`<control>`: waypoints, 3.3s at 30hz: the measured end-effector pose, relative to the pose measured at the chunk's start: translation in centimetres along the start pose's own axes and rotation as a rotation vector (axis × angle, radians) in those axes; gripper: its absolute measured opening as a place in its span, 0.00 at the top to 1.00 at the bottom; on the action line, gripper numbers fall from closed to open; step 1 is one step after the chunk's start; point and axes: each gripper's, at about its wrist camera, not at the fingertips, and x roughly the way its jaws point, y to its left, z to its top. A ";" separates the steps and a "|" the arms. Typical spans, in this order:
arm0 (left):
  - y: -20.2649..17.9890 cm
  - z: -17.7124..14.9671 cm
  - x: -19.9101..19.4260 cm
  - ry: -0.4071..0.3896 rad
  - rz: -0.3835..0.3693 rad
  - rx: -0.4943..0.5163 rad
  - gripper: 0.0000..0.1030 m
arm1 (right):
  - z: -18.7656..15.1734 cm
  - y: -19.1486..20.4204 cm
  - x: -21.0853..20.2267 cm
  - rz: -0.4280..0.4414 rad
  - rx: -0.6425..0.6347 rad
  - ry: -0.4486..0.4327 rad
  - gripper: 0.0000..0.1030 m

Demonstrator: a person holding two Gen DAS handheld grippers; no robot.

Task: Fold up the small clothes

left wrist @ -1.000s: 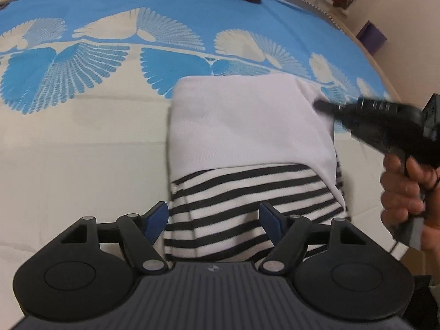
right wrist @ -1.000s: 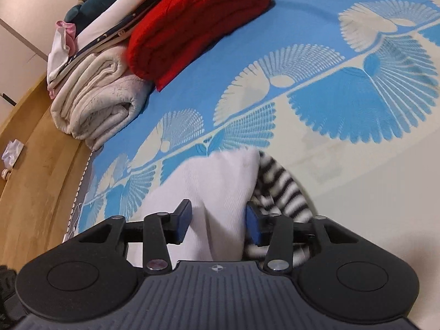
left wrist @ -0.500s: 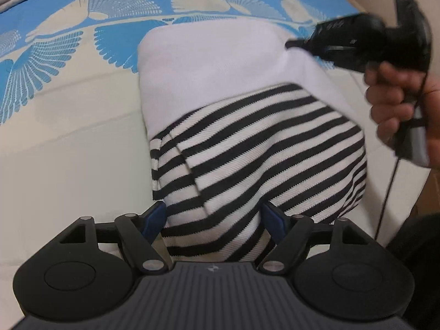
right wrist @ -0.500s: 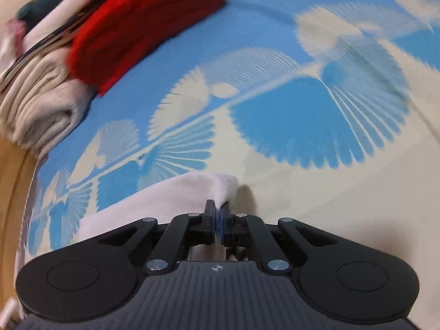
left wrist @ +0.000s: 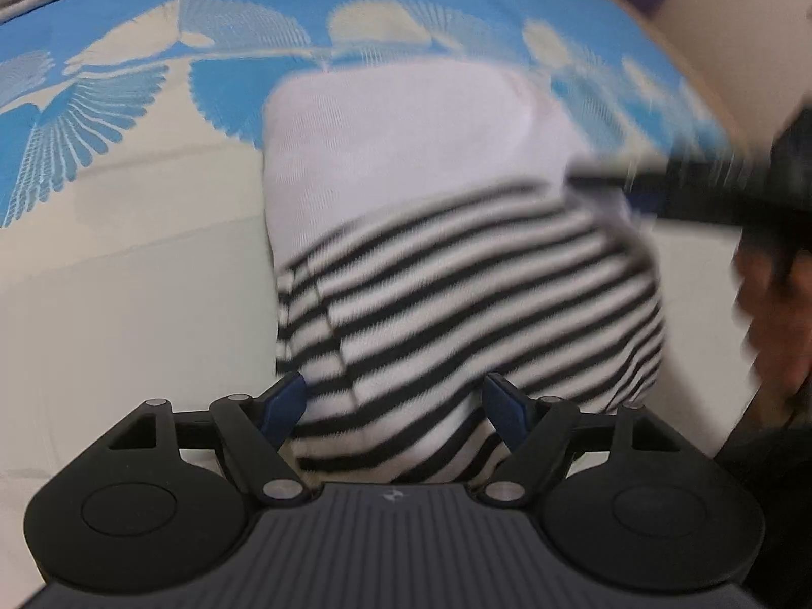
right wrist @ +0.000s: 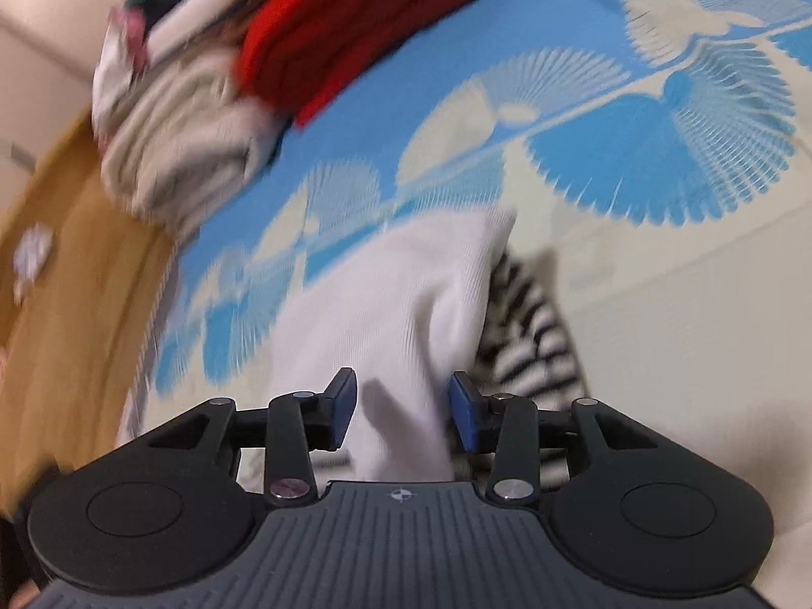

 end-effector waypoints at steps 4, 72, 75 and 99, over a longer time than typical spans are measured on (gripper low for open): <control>0.9 0.4 -2.3 -0.087 -0.070 -0.100 0.21 | -0.6 0.2 -1.7 0.032 -0.034 -0.033 0.97; -12.2 -19.8 -11.5 -0.461 0.364 -0.115 0.00 | -22.0 7.8 -17.3 -0.450 -0.275 -0.324 0.21; -11.6 -19.5 -10.9 -0.437 0.339 -0.171 0.00 | -21.9 7.3 -16.7 -0.443 -0.234 -0.306 0.21; -12.0 -19.0 -9.8 -0.424 0.332 -0.119 0.00 | -22.3 8.3 -14.8 -0.473 -0.312 -0.253 0.21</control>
